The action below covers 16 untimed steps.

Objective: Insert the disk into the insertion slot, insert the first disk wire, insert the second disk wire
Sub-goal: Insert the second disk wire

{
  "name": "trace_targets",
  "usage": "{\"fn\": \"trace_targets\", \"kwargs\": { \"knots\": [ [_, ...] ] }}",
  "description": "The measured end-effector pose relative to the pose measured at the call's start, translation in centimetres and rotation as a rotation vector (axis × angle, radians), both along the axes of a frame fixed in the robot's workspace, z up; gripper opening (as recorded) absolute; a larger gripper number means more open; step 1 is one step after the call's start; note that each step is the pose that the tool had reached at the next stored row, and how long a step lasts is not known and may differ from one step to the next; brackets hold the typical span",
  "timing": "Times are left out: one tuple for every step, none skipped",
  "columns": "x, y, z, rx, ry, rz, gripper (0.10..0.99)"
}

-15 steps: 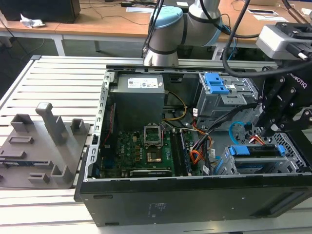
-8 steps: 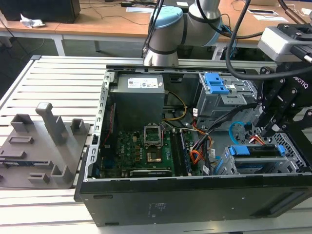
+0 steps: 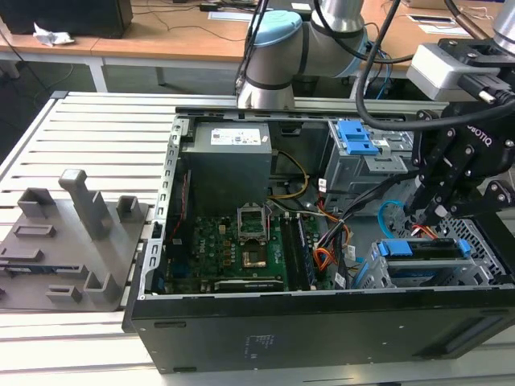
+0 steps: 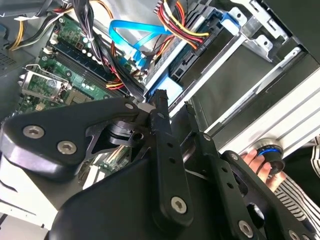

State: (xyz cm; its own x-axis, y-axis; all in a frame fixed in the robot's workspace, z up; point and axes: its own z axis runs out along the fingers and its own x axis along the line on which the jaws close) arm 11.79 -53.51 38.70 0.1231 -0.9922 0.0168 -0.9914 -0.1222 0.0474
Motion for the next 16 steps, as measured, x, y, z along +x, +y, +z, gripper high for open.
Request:
{"fn": "trace_targets", "kwargs": {
  "knots": [
    [-0.04, 0.0, -0.01, 0.0, 0.0, 0.0, 0.302],
    [-0.1, 0.01, -0.05, 0.0, 0.0, 0.0, 0.302],
    [-0.13, 0.01, -0.14, 0.0, 0.0, 0.0, 0.302],
    [-0.16, 0.01, -0.34, 0.0, 0.0, 0.0, 0.302],
    [-0.17, 0.02, -0.51, 0.0, 0.0, 0.0, 0.302],
    [-0.17, 0.07, -0.63, 0.0, 0.0, 0.0, 0.302],
    [-0.17, 0.18, -0.7, 0.0, 0.0, 0.001, 0.302],
    [-0.17, 0.66, -0.79, 0.0, 0.0001, 0.005, 0.302],
    [-0.17, 1.15, -0.86, 0.0, 0.0, 0.009, 0.302],
    [-0.17, 1.76, -0.89, 0.0, 0.0, 0.011, 0.302],
    [-0.17, 2.41, -1.01, 0.0, 0.0, 0.014, 0.302],
    [-0.17, 2.83, -1.18, 0.0, 0.0001, 0.016, 0.302],
    [-0.17, 3.11, -1.35, 0.0, 0.0, 0.018, 0.302],
    [-0.17, 3.49, -1.66, 0.0, 0.0, 0.022, 0.302],
    [-0.17, 3.77, -1.97, -0.001, 0.0001, 0.025, 0.302],
    [-0.15, 3.93, -2.27, -0.004, 0.0001, 0.029, 0.302]
  ]
}}
